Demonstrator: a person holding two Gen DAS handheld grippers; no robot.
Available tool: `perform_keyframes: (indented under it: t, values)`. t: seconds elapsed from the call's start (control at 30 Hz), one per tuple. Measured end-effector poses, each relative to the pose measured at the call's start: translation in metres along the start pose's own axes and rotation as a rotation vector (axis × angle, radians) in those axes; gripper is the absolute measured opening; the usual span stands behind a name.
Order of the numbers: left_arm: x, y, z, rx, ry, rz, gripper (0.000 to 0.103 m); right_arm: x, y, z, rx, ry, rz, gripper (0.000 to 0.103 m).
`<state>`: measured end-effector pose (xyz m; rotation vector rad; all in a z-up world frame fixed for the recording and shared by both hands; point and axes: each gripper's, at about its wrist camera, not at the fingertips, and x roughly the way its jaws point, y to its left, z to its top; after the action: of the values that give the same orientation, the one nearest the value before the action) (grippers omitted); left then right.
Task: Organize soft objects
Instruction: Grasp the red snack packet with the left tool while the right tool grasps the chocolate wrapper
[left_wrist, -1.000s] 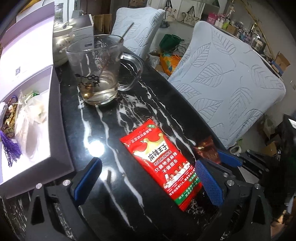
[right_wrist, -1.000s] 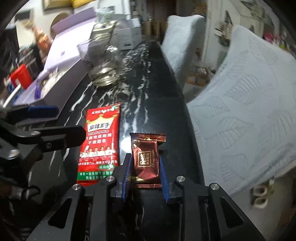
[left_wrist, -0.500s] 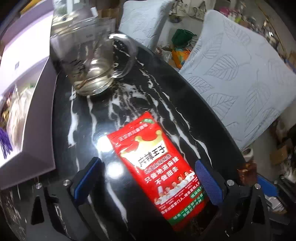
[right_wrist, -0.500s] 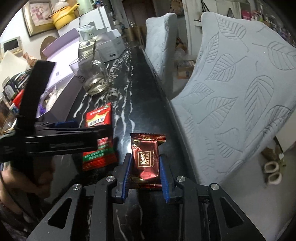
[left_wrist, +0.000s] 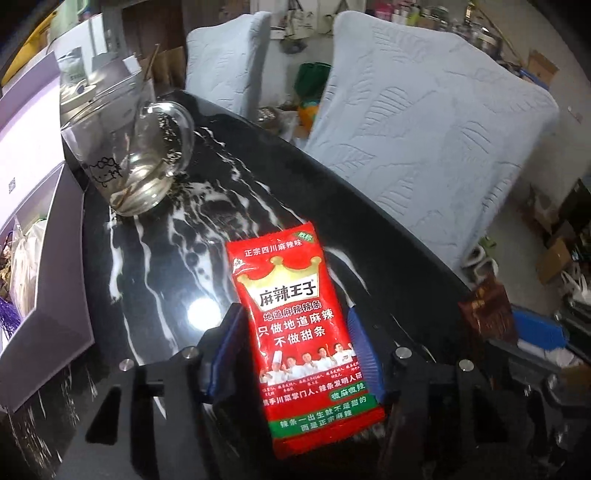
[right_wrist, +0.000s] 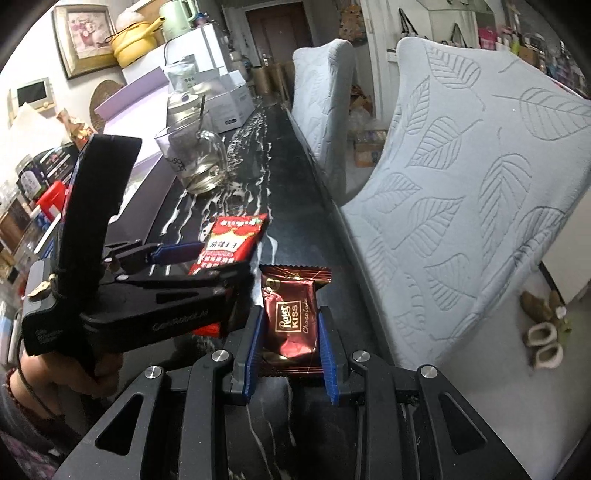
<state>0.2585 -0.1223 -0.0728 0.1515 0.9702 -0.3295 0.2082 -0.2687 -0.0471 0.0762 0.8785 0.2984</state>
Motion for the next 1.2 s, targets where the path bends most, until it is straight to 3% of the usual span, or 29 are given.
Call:
perform_keyframes:
  t: [0.3,0.53,0.67,0.8,0.87,1.0,1.07,1.1,1.13,1.17,1.2]
  values:
    - [-0.020,-0.019,-0.030,0.081,0.041,-0.062,0.057,-0.011,-0.001,-0.023,0.037,0.017,-0.003,0.028]
    - [-0.036,-0.022,-0.046,0.070,0.087,-0.127,0.057,-0.020,-0.004,-0.036,0.061,0.023,-0.006,0.028]
    - [-0.038,-0.025,-0.052,0.090,0.081,-0.077,0.057,-0.023,-0.003,-0.038,0.063,0.018,-0.003,0.028]
    - [-0.038,-0.027,-0.054,0.087,0.076,-0.050,0.074,-0.021,-0.002,-0.038,0.058,0.021,-0.007,0.028]
    - [-0.035,-0.026,-0.054,0.083,0.084,-0.047,0.089,-0.020,-0.001,-0.038,0.059,0.024,-0.009,0.028]
    - [-0.031,-0.023,-0.053,0.084,0.065,-0.053,0.092,-0.020,-0.002,-0.039,0.062,0.022,-0.010,0.028]
    - [-0.031,-0.022,-0.054,0.095,0.046,-0.060,0.087,-0.020,-0.002,-0.040,0.065,0.023,-0.012,0.028]
    - [-0.033,-0.022,-0.054,0.099,0.034,-0.063,0.080,-0.020,-0.002,-0.040,0.066,0.023,-0.013,0.028]
    - [-0.036,-0.021,-0.054,0.102,0.020,-0.066,0.059,-0.020,-0.003,-0.041,0.068,0.023,-0.013,0.028]
    - [-0.037,-0.022,-0.053,0.103,0.017,-0.074,0.052,-0.020,-0.003,-0.041,0.069,0.024,-0.012,0.028]
    - [-0.037,-0.021,-0.052,0.107,0.018,-0.069,0.052,-0.019,-0.003,-0.041,0.070,0.024,-0.011,0.028]
